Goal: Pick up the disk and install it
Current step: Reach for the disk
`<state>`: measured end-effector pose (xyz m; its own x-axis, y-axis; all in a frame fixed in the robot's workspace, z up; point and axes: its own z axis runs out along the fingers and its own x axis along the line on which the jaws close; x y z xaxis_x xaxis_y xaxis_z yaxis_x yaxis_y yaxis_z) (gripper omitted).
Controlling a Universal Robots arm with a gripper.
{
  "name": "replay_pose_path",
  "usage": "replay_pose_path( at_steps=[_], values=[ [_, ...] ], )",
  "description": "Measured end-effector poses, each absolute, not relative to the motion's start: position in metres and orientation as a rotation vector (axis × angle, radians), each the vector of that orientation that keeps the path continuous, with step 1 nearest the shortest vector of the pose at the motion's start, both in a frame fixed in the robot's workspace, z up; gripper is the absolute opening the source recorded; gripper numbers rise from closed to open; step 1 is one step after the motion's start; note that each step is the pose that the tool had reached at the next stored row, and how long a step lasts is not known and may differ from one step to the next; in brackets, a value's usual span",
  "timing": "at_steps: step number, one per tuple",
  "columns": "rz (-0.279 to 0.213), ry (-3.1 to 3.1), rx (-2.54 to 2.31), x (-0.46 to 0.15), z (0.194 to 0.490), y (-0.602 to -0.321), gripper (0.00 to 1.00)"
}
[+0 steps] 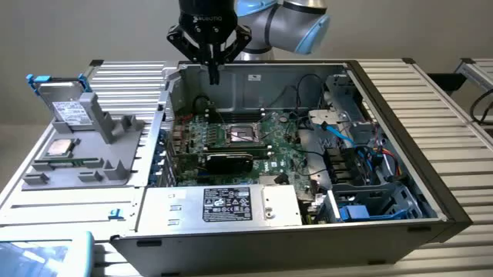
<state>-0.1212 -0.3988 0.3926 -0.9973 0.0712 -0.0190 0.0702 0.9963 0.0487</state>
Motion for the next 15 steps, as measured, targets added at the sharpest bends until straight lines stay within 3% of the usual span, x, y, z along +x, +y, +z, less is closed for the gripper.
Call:
replay_pose_path(
  at_steps=[15],
  values=[
    [0.075,3.117,0.110,-0.1227,0.3926,-0.3988,0.11]
  ],
)
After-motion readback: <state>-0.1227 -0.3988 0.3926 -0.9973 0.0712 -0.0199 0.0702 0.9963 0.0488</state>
